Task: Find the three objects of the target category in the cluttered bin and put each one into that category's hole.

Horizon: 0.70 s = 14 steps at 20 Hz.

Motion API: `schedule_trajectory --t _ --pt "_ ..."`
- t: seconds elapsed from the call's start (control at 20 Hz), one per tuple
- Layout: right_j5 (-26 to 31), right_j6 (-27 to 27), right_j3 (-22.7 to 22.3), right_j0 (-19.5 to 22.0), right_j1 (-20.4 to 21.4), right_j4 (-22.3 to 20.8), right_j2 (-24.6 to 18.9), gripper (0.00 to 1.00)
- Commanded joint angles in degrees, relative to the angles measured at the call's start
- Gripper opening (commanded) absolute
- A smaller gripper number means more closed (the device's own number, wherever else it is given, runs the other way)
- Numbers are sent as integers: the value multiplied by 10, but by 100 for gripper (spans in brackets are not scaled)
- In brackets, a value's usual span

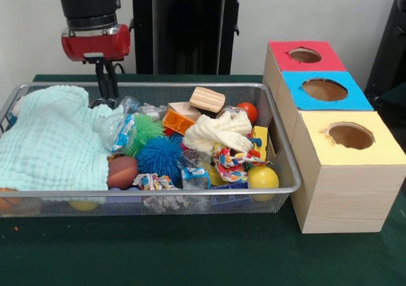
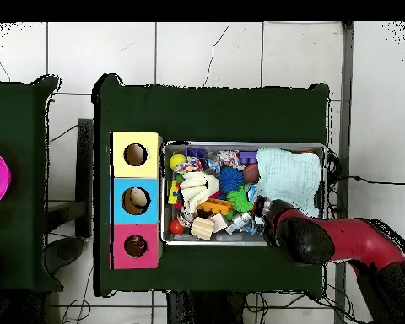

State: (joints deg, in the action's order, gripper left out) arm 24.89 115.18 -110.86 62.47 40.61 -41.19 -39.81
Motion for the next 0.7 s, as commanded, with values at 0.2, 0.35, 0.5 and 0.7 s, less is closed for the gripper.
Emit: schedule_trajectory --t 0.2,0.35,0.5,0.7 --pt "33 -97 -29 -10 47 -26 -34 0" --pt "51 -80 -46 -19 70 -16 -22 0" --pt "44 -73 -49 -15 67 -9 -27 0" --pt "42 -67 -49 -17 67 -6 -25 0"
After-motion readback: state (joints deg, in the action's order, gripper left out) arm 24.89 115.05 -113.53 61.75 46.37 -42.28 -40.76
